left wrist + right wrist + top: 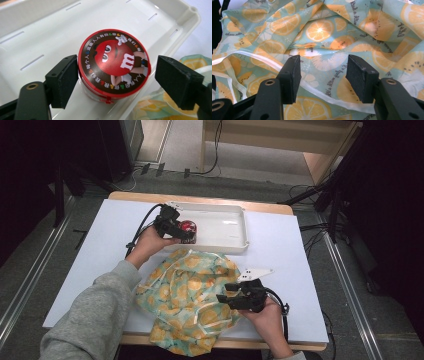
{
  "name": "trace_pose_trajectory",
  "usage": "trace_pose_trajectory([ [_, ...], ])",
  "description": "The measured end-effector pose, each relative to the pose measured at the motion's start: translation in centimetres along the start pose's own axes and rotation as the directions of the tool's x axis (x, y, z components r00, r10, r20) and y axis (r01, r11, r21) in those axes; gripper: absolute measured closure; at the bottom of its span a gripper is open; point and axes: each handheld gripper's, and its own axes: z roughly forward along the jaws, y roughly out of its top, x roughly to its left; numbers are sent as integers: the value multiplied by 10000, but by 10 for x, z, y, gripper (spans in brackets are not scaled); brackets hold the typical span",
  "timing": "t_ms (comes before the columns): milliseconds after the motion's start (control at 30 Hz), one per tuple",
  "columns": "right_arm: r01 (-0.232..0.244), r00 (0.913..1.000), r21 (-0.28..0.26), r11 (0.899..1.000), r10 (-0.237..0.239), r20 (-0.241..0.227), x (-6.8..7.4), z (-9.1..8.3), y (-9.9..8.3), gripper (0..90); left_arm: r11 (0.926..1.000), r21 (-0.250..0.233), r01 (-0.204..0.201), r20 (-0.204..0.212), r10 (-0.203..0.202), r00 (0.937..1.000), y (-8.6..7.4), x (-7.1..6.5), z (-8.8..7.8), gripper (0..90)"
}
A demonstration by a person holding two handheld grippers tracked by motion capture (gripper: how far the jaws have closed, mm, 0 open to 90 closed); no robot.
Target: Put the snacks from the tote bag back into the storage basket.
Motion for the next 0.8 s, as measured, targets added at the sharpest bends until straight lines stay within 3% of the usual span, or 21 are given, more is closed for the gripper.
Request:
trace_pose_trajectory([
  [233,24,10000,-3,10000,-24,10,0,0,0,467,9999,-99,-19,-131,18,9999,3,-4,-18,243],
  [400,35,10000,-6,10000,-35,17,0,0,0,467,10000,-72,7,85,-6,10000,5,-8,-26,318],
  [800,7,10000,-9,10000,-7,35,0,0,0,467,9999,-110,-66,233,68,9997,9,-24,-28,401],
])
